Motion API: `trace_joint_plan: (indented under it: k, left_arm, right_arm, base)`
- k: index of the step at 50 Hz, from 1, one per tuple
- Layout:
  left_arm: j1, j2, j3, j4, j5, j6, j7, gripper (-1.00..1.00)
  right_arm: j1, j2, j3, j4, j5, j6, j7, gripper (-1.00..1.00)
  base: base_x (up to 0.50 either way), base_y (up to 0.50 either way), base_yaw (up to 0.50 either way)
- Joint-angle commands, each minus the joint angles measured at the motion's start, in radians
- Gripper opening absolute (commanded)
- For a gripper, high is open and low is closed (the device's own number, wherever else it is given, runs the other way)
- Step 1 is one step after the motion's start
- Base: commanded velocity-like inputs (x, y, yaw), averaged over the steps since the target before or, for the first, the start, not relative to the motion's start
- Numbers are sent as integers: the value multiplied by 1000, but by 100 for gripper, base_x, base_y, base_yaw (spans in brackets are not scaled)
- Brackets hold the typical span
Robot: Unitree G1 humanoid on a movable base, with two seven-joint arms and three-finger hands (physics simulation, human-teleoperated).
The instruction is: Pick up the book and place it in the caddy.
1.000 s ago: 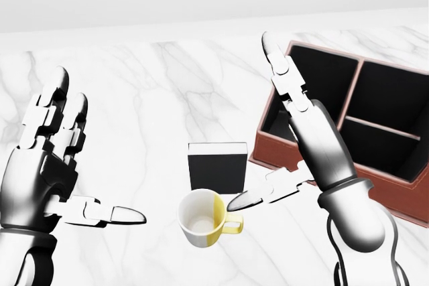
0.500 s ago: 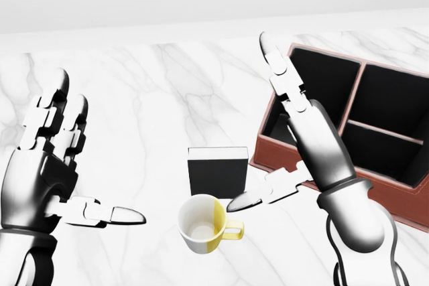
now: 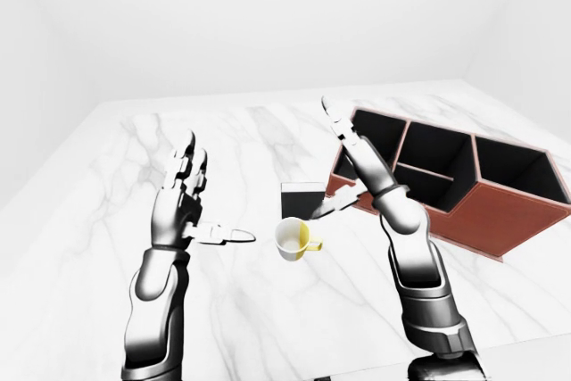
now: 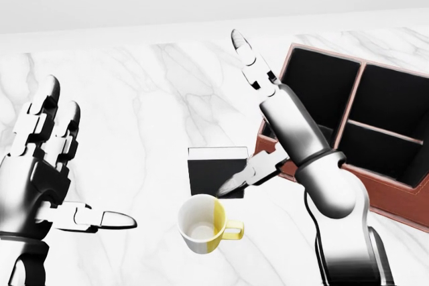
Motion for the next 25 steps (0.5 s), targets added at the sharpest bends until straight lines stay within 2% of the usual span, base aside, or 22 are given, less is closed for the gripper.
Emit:
trace_joint_plan:
  k: [1,7,17,25]
  left_arm:
    - [18,6,27,-8,-26,0,-14,100]
    - [22,8,42,-6,-39,0,-18,100]
    - [17,11,46,14,-49,0,-18,100]
    - [30,10,50,-10,-54,0,-18,100]
  right_arm:
    - [-195,1,-5,290,-41,0,-8,100]
    - [-259,-2,-8,419,-43,0,-58,100]
    - [-298,-12,-4,495,-80,0,-50,100]
    - [-434,-45,-2,801,-111,0,-58,100]
  base:
    - [0,0,0]
    - [0,0,0]
    - [0,0,0]
    - [0,0,0]
